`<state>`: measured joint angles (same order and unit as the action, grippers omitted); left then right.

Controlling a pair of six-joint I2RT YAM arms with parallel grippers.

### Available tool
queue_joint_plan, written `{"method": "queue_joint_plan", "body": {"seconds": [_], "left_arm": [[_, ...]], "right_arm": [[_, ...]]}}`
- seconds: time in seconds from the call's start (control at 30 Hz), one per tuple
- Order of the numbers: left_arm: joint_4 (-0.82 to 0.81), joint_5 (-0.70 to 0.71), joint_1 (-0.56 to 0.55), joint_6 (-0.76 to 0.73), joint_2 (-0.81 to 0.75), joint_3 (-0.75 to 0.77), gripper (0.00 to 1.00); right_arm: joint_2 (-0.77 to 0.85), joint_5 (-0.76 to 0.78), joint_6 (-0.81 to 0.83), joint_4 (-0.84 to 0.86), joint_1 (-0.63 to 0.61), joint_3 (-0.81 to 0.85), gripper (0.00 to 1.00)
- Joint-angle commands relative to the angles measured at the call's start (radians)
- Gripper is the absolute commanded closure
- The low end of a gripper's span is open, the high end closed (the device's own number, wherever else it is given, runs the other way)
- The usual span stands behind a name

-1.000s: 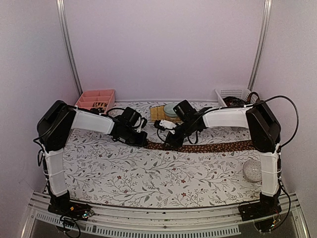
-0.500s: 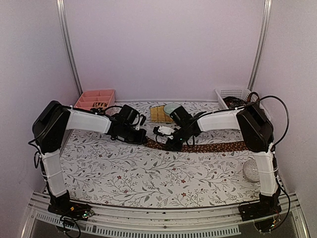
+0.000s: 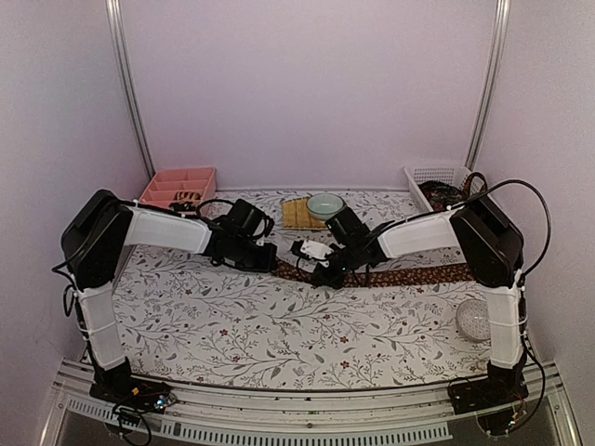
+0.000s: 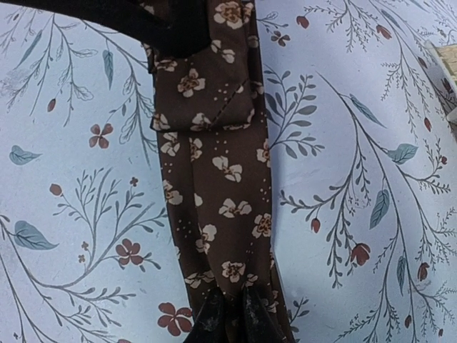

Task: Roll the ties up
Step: Roll the tie at the center of the board.

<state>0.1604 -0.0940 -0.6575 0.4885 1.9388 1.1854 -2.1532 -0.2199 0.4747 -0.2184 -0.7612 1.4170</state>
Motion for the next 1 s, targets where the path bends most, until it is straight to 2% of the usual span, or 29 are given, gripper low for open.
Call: {"method": "queue_joint_plan", "body": {"seconds": [0.0, 0.23, 0.47, 0.6, 0.7, 0.77, 0.9, 0.97], "left_arm": [[-0.01, 0.074, -0.051, 0.051, -0.021, -0.013, 1.0], [-0.003, 0.121, -0.11, 0.119, -0.036, -0.036, 1.0], [0.023, 0.139, -0.134, 0.142, -0.028, -0.016, 1.0], [0.031, 0.137, -0.14, 0.141, -0.033, -0.012, 1.0], [0.036, 0.138, -0.143, 0.14, -0.035, -0.011, 1.0], [0.044, 0.146, -0.146, 0.136, -0.035, -0.009, 1.0], [0.084, 0.175, -0.153, 0.116, -0.026, 0.015, 1.0], [0.116, 0.196, -0.156, 0.105, -0.023, 0.031, 1.0]], "right_arm": [[0.083, 0.098, -0.001, -0.08, -0.021, -0.142, 0.93], [0.236, 0.105, -0.008, -0.027, -0.041, -0.271, 0.97], [0.283, 0.124, -0.007, 0.006, -0.089, -0.321, 0.96], [0.294, 0.115, -0.021, -0.029, -0.09, -0.268, 0.79], [0.313, 0.057, -0.045, -0.096, -0.088, -0.2, 0.64], [0.315, -0.006, -0.083, -0.152, -0.086, -0.138, 0.58], [0.279, -0.135, -0.199, -0.235, -0.083, -0.029, 0.58], [0.252, -0.189, -0.274, -0.242, -0.071, 0.007, 0.63]]}}
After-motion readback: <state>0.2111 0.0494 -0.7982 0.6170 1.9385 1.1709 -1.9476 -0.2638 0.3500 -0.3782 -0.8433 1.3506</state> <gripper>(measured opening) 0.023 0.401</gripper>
